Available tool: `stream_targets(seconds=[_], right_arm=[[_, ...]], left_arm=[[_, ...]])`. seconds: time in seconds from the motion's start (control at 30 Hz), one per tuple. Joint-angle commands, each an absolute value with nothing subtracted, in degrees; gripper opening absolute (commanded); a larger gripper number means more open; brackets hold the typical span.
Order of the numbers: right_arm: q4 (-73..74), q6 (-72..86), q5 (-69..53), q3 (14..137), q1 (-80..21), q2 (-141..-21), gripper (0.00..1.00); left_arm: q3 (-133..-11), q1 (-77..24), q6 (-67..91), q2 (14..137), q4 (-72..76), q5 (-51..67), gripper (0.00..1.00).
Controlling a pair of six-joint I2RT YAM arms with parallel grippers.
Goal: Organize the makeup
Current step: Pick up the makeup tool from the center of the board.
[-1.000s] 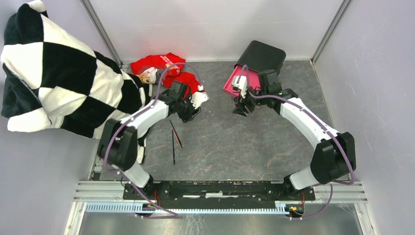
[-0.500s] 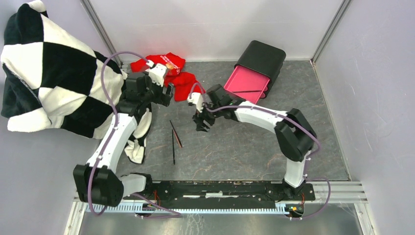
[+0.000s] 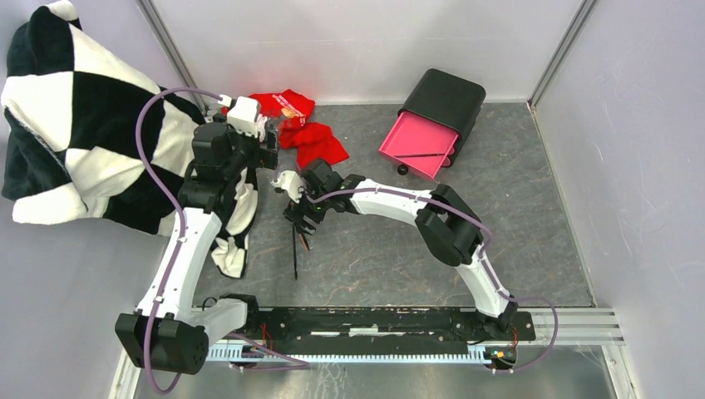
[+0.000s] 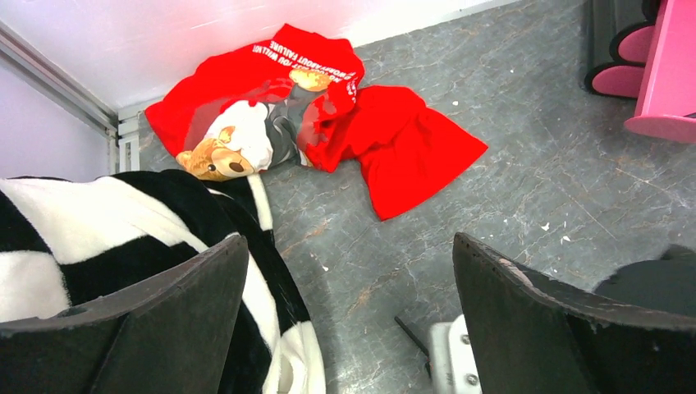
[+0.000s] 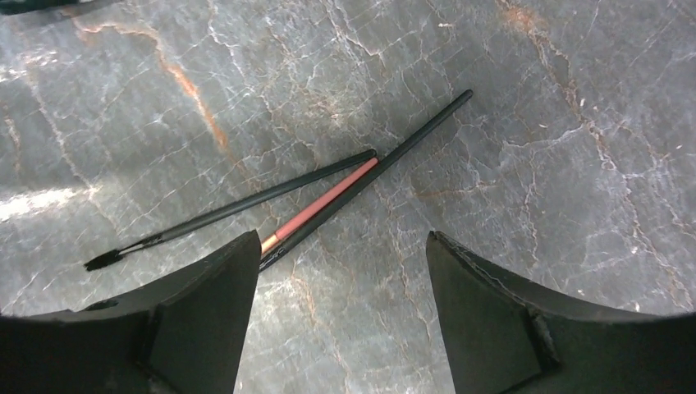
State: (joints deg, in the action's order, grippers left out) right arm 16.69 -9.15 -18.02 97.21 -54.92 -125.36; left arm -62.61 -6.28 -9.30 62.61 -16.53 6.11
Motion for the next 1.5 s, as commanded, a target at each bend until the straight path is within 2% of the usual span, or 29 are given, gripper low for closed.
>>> stream_targets(seconds=[0.0, 0.17, 0.3, 1.47], right_arm=[[18.5, -7.3, -16.1, 102.0, -55.6, -128.6, 0.78], [18.5, -7.2, -15.8, 102.5, -55.7, -130.3, 0.69], [18.5, -7.0, -15.9, 102.5, -55.9, -131.1, 0.64], [16.5, -3.7, -17.3, 99.2, -55.7, -130.4, 0.63]], left_arm=[[-63.6, -6.1, -6.9, 60.8, -13.9, 6.3, 1.0], [-63.1, -6.1, -6.9, 60.6, -13.8, 7.3, 1.0], [-62.5, -6.1, -7.0, 60.7, -13.6, 7.9, 1.0], [-61.5, -6.1, -8.0, 61.3, -14.2, 9.5, 1.0]])
